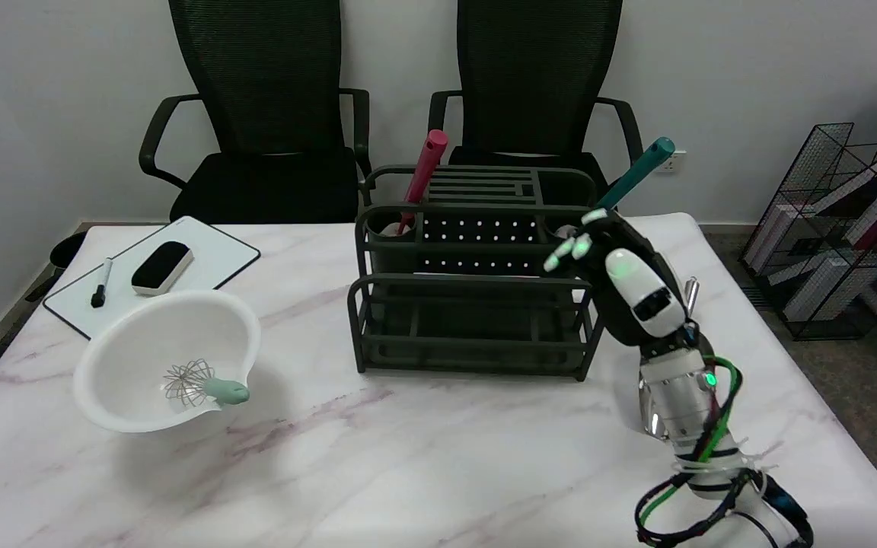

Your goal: Pick up the pink sponge bottle brush.

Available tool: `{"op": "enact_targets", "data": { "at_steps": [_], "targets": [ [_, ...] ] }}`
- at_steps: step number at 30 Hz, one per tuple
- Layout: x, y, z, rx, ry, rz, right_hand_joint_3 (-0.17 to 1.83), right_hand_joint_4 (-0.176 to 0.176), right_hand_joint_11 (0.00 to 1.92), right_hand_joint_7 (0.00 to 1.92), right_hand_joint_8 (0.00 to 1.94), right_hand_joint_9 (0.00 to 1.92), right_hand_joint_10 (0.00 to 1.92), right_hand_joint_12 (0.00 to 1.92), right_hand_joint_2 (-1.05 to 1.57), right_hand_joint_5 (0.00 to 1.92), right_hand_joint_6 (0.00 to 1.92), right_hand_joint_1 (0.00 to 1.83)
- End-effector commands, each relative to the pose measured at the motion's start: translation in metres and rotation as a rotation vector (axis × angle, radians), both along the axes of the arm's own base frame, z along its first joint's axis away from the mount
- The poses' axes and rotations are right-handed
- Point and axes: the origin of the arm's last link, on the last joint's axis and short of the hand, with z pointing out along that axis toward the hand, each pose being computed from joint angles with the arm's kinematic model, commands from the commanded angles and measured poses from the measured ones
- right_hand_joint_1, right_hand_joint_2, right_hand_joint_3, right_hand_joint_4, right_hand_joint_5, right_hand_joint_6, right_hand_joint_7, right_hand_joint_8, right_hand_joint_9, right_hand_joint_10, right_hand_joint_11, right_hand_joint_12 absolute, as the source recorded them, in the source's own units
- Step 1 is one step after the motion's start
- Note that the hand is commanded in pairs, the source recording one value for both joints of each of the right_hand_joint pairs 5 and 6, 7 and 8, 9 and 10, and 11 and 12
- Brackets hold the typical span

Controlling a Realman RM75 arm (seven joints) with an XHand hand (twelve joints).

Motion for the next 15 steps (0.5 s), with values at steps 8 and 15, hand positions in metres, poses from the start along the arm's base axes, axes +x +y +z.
{"op": "enact_targets", "data": {
  "at_steps": [8,15],
  "targets": [
    [0.120,-0.075,-0.050,0.168,0.088,0.058,1.00,0.000,0.92,1.03,1.03,0.90,0.90,0.92,0.49,0.70,0.70,1.07],
    [0.128,-0.119,-0.026,0.119,0.116,0.044,1.04,0.000,0.87,0.92,0.92,0.78,0.78,0.87,0.53,0.70,0.70,1.10]
  ]
}}
